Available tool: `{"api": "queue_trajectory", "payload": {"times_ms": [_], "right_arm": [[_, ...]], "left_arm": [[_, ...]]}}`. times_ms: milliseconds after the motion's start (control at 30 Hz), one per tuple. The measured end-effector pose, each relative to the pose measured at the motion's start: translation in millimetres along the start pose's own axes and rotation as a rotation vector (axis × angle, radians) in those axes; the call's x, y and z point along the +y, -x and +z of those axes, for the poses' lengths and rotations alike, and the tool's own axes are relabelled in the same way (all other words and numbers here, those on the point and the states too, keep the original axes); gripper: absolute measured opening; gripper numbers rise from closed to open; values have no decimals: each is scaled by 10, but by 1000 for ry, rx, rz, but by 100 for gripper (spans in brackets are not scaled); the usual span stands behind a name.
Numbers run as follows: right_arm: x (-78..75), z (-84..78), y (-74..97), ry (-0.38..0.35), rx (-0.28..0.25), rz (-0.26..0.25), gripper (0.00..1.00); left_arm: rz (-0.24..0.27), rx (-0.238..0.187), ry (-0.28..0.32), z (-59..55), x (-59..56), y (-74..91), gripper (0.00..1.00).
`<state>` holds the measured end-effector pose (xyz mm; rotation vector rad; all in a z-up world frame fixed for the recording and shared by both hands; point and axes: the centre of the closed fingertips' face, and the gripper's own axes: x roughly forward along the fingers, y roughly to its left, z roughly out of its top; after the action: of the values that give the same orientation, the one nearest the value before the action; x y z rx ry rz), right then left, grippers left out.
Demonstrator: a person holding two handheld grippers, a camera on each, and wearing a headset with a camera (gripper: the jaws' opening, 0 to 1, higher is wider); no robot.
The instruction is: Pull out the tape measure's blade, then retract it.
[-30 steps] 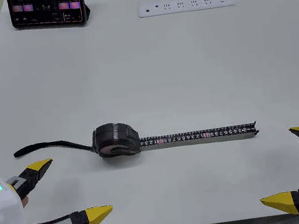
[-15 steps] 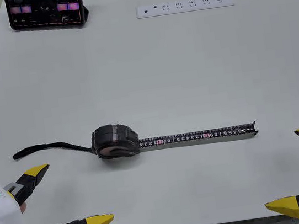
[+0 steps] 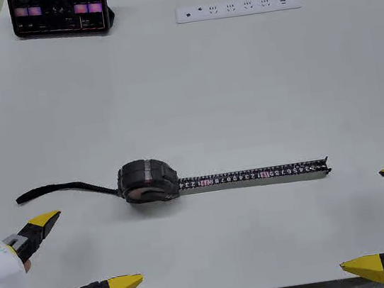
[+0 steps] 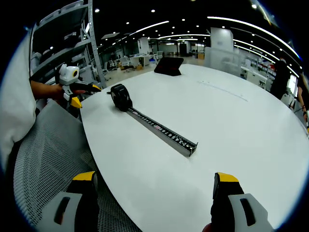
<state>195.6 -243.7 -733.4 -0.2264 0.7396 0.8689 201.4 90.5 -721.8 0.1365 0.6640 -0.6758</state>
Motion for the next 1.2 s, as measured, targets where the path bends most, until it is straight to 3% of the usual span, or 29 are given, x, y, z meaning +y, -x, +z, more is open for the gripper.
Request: {"api": "queue_trajectory", "payload": {"times_ms": [800,1200], "right_arm": [[1,1,17,-19,-11,0,99],[-17,7,23,-20,-17,-4,99]], "left_arm": [[6,-13,11,46,-4,-1,95],[-2,-35,22,164,-64,-130,95]]}}
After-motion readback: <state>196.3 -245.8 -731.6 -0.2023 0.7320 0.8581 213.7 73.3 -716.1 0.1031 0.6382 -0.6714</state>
